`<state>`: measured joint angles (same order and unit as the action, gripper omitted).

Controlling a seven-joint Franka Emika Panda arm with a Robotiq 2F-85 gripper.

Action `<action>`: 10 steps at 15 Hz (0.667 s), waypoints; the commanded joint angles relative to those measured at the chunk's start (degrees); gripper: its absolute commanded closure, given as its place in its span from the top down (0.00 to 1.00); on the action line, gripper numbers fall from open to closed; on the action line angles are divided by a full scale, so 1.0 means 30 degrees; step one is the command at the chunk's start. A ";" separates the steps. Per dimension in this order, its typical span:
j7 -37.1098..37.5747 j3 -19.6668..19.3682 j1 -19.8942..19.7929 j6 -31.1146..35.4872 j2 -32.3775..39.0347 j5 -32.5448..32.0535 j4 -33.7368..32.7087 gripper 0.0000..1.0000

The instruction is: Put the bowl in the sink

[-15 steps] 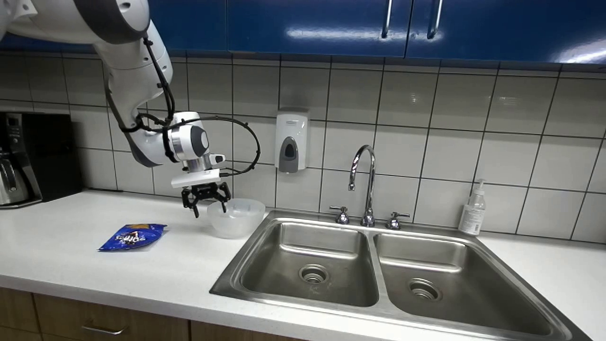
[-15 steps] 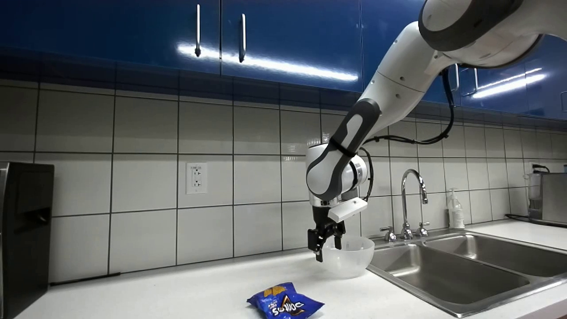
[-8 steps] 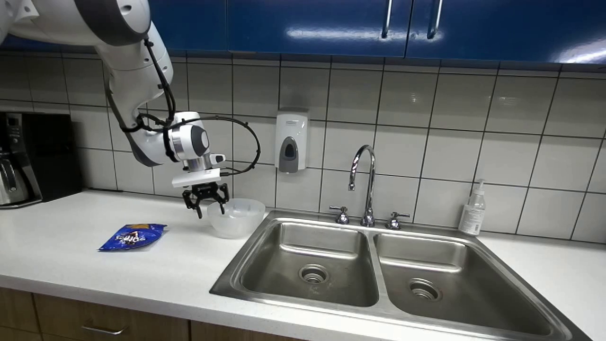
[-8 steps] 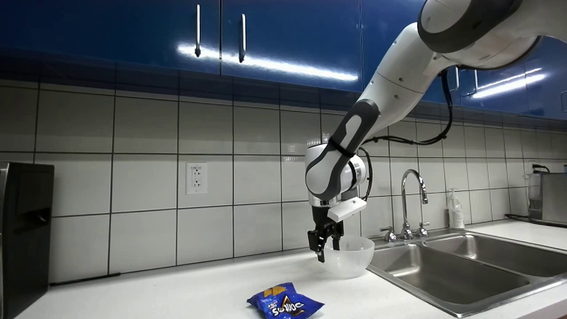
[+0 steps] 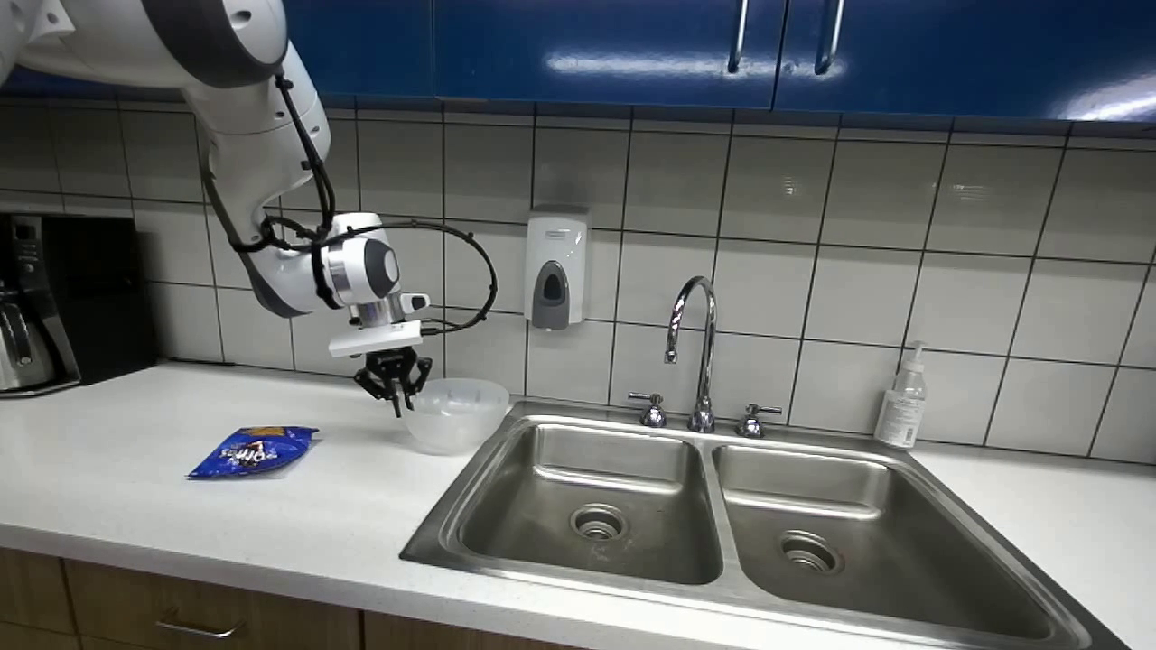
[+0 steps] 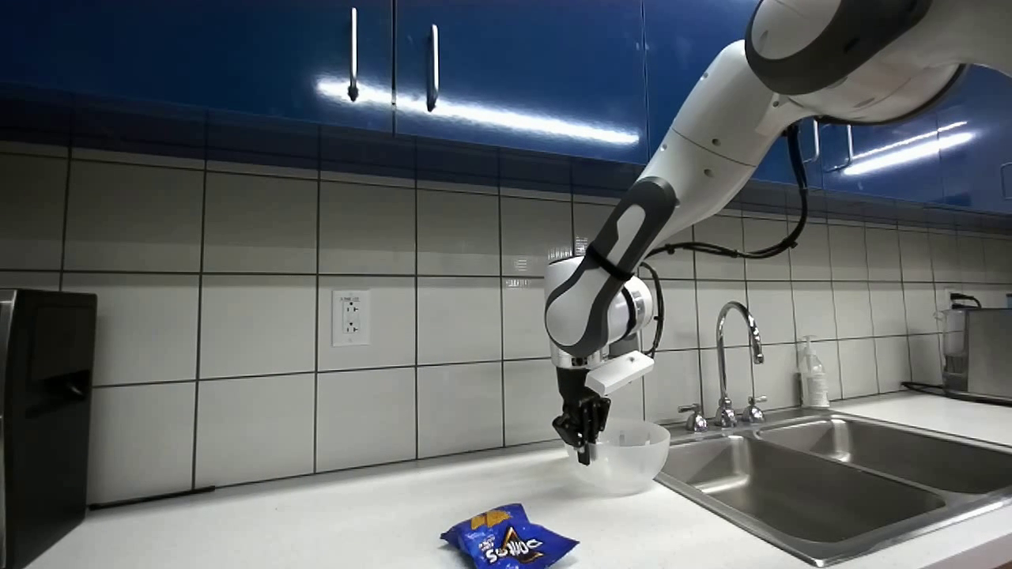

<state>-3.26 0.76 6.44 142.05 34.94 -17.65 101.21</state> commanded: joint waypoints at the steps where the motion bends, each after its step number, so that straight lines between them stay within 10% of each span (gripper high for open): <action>1: -0.0443 -0.0084 0.0105 -0.0723 0.0330 0.0172 -0.0709 0.00; 10: -0.0063 -0.0473 0.0108 -0.1290 -0.1003 -0.0088 0.0295 0.01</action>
<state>-3.26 0.58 6.46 140.80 35.00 -17.65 100.85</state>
